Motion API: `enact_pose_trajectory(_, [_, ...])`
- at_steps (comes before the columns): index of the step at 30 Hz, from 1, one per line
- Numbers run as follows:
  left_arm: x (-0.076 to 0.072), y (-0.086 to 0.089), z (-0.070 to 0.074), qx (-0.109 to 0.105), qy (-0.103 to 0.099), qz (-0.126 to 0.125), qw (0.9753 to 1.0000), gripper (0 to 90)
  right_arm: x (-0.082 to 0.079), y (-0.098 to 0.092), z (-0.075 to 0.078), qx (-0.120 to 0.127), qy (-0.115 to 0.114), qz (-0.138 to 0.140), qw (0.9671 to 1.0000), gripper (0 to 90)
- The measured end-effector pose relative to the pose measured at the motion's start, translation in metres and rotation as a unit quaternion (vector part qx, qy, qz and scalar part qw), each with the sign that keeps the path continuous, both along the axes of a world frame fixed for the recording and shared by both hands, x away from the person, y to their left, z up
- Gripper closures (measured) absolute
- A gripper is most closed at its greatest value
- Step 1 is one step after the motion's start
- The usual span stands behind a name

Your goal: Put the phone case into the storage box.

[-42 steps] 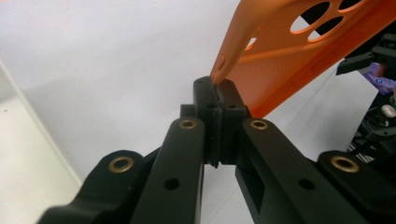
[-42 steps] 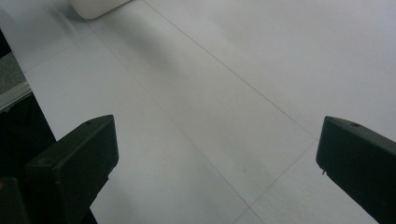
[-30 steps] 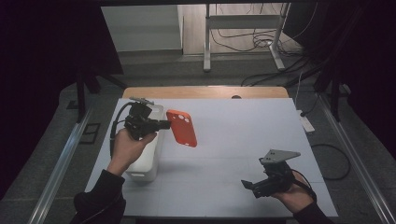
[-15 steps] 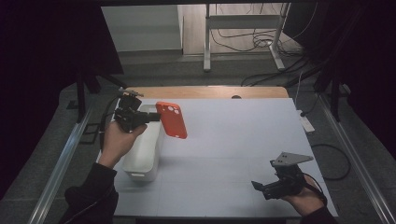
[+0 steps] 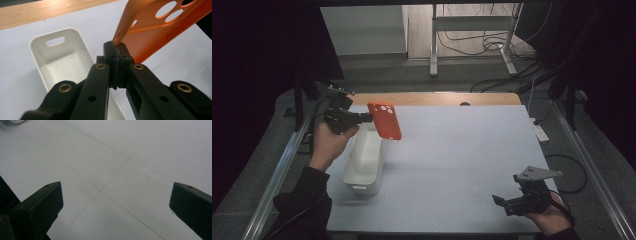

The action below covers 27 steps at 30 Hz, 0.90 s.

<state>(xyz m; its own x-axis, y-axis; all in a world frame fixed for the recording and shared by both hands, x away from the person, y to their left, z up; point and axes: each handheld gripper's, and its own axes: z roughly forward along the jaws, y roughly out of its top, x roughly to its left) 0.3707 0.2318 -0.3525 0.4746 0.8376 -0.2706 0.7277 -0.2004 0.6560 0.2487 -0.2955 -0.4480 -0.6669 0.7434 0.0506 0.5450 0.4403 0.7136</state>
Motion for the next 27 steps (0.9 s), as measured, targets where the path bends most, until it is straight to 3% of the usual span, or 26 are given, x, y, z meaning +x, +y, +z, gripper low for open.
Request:
enact_pose_trajectory(9, [0.007, 0.016, 0.006, 0.011, -0.001, 0.022, 0.9997, 89.0, -0.006, -0.012, 0.004, 0.006, -0.006, -0.030, 0.9995, 0.0])
enact_pose_trajectory(27, [0.025, 0.037, 0.003, 0.024, 0.008, 0.058, 0.9980, 89.0, -0.013, -0.026, 0.008, -0.002, -0.015, -0.054, 0.9984, 0.0])
